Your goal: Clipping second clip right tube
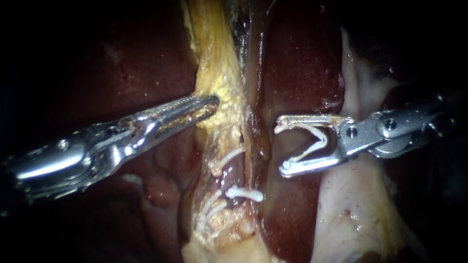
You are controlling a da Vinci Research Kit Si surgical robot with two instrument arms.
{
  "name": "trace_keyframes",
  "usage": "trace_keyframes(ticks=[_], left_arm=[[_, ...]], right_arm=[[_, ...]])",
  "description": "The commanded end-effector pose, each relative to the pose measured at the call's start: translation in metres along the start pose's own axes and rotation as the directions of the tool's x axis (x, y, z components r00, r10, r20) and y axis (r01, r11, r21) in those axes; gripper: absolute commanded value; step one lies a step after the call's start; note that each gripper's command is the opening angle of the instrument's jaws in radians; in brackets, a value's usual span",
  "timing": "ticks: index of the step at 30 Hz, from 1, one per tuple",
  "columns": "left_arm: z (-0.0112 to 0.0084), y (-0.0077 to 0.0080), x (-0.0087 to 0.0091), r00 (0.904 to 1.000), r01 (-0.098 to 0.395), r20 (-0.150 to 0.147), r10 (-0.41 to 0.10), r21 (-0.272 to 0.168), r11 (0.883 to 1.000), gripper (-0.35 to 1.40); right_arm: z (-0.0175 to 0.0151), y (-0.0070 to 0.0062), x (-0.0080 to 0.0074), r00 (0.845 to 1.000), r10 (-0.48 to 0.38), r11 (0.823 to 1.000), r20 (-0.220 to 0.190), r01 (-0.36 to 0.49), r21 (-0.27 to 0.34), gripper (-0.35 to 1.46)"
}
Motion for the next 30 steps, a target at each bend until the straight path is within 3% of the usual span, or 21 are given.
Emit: trace_keyframes(ticks=[1,4,8,15,21,30], left_arm=[[0.0,-0.0001,0.0,1.0,0.0,0.0,0.0,0.001,1.0,-0.35],[-0.0004,-0.0002,-0.0003,1.0,0.001,-0.001,-0.001,0.003,1.0,-0.35],[-0.0022,-0.0001,-0.0017,1.0,0.007,-0.005,-0.007,0.01,1.0,-0.35],[-0.0061,0.0005,-0.0037,0.9992,0.018,0.034,-0.018,-0.005,1.0,-0.35],[-0.0089,-0.0002,-0.0045,0.9982,0.032,0.052,-0.031,-0.01,0.999,-0.35],[-0.0109,-0.0023,-0.0054,0.9974,0.023,0.069,-0.022,-0.016,1.0,-0.35]], right_arm=[[0.0,-0.0001,0.0,1.0,0.0,1.0,0.0,0.0,0.0,0.6],[0.0004,-0.0003,-0.0004,1.0,-0.004,1.0,-0.001,0.004,0.004,0.6],[0.0022,-0.0011,-0.0024,0.994,0.11,0.994,-0.003,-0.11,0.027,0.6],[0.0066,-0.002,-0.0075,0.958,0.281,0.957,0.047,-0.284,0.06,0.6],[0.0091,-0.0018,-0.0106,0.94,0.331,0.94,0.083,-0.336,0.056,0.59],[0.0113,-0.0005,-0.0109,0.925,0.372,0.925,0.082,-0.376,0.045,0.58]])
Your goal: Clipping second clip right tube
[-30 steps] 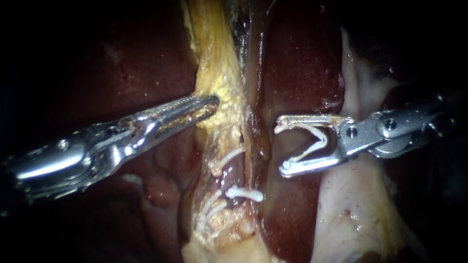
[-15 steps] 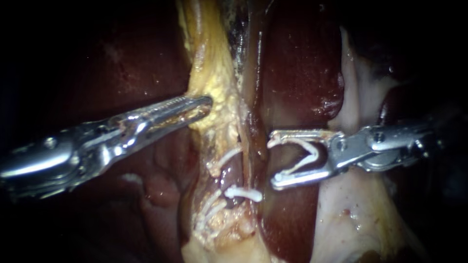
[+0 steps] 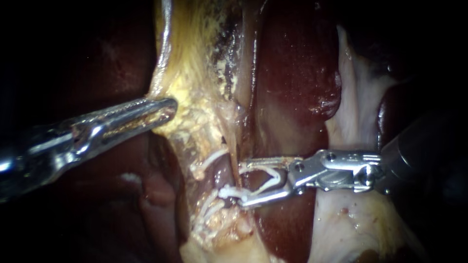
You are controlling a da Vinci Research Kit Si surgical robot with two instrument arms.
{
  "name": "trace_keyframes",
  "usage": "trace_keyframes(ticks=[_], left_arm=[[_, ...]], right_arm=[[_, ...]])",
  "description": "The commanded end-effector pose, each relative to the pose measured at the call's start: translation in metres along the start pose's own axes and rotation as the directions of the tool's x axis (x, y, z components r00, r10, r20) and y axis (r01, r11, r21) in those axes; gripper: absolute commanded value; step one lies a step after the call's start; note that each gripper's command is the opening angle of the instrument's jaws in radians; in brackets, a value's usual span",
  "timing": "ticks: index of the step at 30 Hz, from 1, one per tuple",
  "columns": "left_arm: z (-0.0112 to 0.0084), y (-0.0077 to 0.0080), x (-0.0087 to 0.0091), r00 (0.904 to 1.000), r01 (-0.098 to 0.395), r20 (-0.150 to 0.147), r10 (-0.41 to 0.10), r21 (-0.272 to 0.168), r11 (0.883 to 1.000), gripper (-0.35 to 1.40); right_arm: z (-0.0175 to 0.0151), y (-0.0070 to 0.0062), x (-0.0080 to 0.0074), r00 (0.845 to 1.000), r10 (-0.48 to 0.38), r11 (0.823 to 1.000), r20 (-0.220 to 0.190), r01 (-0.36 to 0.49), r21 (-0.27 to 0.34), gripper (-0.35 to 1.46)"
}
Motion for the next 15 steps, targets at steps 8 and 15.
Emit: trace_keyframes(ticks=[8,15], left_arm=[[-0.0002,-0.0003,0.0,1.0,-0.002,0.004,0.002,-0.005,1.0,-0.35],[-0.0002,-0.0003,0.0,1.0,-0.002,0.004,0.002,-0.006,1.0,-0.35]], right_arm=[[0.0016,0.0002,0.0005,0.997,0.073,0.997,0.0,-0.073,0.012,0.54],[0.0018,0.0002,0.0006,0.995,0.101,0.995,0.001,-0.101,0.018,0.43]])
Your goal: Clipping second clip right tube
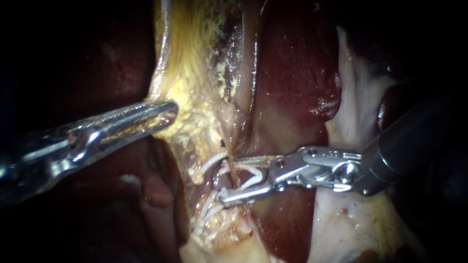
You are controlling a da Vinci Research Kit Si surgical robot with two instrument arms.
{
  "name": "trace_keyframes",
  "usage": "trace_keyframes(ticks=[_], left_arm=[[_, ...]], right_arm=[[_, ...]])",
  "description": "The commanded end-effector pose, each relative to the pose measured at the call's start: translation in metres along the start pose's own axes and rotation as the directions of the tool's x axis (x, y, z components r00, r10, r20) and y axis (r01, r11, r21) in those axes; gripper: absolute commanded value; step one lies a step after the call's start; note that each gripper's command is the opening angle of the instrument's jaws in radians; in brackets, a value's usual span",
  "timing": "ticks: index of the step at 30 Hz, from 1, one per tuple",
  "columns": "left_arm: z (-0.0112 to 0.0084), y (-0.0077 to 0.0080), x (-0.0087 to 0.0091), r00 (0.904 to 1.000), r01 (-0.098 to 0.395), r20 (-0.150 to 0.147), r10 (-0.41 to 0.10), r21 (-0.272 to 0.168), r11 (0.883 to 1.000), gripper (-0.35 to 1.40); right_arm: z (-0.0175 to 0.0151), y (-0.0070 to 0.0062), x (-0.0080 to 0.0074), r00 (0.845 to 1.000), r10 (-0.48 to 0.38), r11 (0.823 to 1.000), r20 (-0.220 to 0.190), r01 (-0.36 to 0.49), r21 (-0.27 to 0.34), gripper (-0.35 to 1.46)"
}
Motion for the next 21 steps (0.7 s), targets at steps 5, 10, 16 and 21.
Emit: trace_keyframes(ticks=[5,10,16,21], left_arm=[[0.0001,0.0,0.0,1.0,0.0,0.0,0.0,0.0,1.0,-0.35],[0.0,0.0,0.0,1.0,0.0,0.0,0.0,0.0,1.0,-0.35],[0.0001,0.0,0.0,1.0,0.0,0.0,0.0,0.0,1.0,-0.35],[0.0001,0.0,0.0001,1.0,0.0,0.0,0.0,0.0,1.0,-0.35]], right_arm=[[-0.0003,-0.0003,0.0002,0.999,0.049,0.999,-0.001,-0.049,0.005,-0.24],[-0.0006,-0.0002,0.0006,0.998,0.065,0.998,-0.007,-0.065,-0.005,-0.35],[-0.0007,-0.0002,0.0004,0.997,0.075,0.997,-0.007,-0.075,-0.004,-0.35],[-0.0007,-0.0002,0.0004,0.997,0.081,0.997,-0.007,-0.081,-0.004,-0.35]])
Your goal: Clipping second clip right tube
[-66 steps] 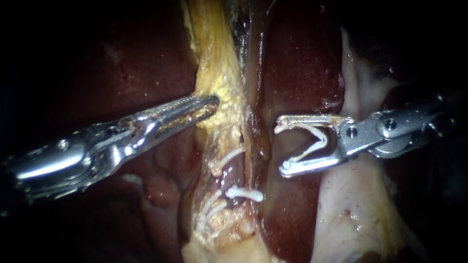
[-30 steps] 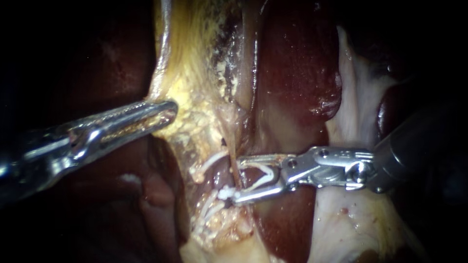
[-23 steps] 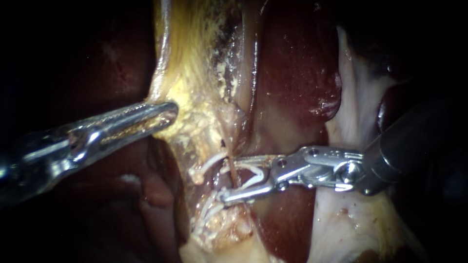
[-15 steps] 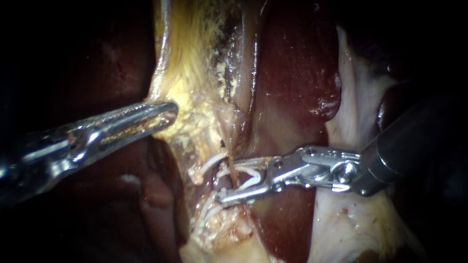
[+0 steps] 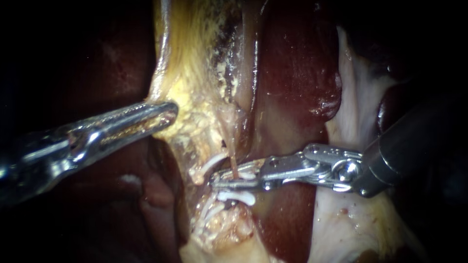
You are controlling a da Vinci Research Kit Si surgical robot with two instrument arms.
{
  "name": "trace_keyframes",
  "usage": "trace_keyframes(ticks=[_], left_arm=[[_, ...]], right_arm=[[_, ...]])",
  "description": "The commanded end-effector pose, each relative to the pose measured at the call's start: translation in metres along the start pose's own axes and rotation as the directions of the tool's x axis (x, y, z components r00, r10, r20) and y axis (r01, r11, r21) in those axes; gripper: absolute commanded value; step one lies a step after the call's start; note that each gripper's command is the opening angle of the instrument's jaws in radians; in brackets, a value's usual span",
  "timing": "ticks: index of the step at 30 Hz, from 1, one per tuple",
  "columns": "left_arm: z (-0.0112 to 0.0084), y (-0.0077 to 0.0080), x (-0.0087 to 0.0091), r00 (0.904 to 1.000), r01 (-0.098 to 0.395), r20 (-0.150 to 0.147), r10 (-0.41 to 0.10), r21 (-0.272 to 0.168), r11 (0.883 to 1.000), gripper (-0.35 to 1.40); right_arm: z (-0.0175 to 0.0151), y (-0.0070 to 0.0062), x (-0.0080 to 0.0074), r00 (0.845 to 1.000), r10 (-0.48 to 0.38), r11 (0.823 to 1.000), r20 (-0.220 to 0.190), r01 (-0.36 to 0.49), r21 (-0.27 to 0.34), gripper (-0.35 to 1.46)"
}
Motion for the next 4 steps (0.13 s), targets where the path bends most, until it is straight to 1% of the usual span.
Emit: trace_keyframes(ticks=[1,4], left_arm=[[0.0,0.0,0.0,1.0,0.0,0.0,0.0,0.0,1.0,-0.35],[0.0,0.0,0.0,1.0,0.0,0.0,0.0,0.0,1.0,-0.35]], right_arm=[[0.0001,0.0,0.0,1.0,0.0,1.0,0.0,0.0,0.001,-0.35],[0.0001,0.0,0.0,1.0,0.0,1.0,-0.001,0.0,-0.002,-0.35]])
